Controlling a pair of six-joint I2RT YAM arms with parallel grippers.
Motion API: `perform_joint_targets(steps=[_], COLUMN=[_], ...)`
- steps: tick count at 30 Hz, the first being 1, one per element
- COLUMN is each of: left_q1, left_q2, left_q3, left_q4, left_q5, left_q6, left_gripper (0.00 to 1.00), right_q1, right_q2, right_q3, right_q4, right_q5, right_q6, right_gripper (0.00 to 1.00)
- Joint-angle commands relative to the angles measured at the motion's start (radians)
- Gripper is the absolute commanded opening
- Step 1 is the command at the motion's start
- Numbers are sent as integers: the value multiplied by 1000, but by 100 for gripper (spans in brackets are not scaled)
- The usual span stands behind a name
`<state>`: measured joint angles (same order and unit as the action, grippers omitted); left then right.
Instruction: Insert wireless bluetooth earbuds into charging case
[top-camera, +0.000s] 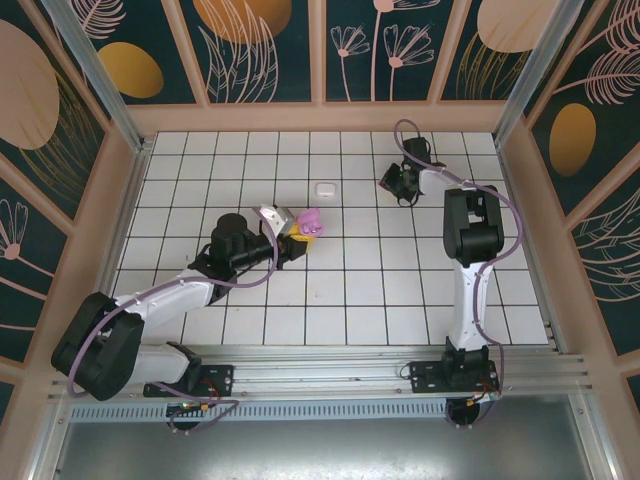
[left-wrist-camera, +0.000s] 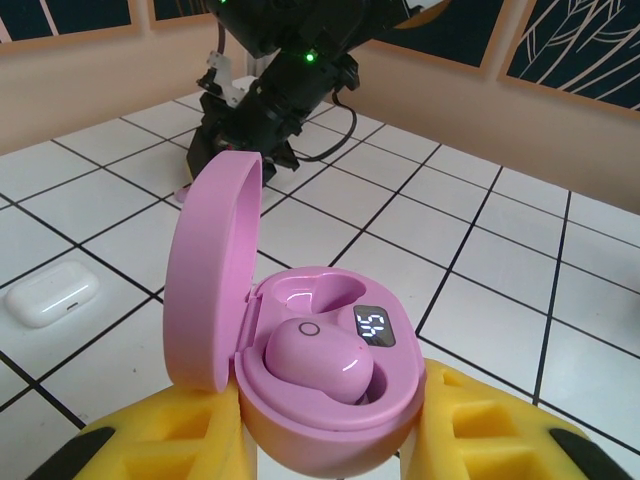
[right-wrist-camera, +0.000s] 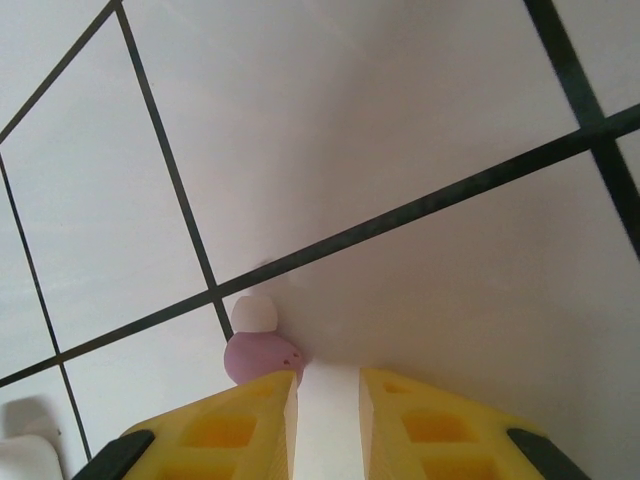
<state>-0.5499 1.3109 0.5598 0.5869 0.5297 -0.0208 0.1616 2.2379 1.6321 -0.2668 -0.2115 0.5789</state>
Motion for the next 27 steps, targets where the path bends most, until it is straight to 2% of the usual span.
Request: perform_joint_targets(steps=[1,8,16,27], left_q1=[-2,-2,-2,-2], left_q2=[-26,-27,-30,-43], left_q3=[22,19,28,25], left_q4=[1,-2,-11,-24], left_q5=[-8,-10,-13,-19], left_q6=[26,30,33,36], left_gripper=[22,22,22,22], right_q1=[11,25,54,74], right_q2=[-21,28,138,205], right_q3=[74,165,327,382], right_q4=[-55,-121,-255,-312], right_q5=[45,66,121,166], right_q6=[-41,-115,-188,-248], right_gripper=[24,25,33,33])
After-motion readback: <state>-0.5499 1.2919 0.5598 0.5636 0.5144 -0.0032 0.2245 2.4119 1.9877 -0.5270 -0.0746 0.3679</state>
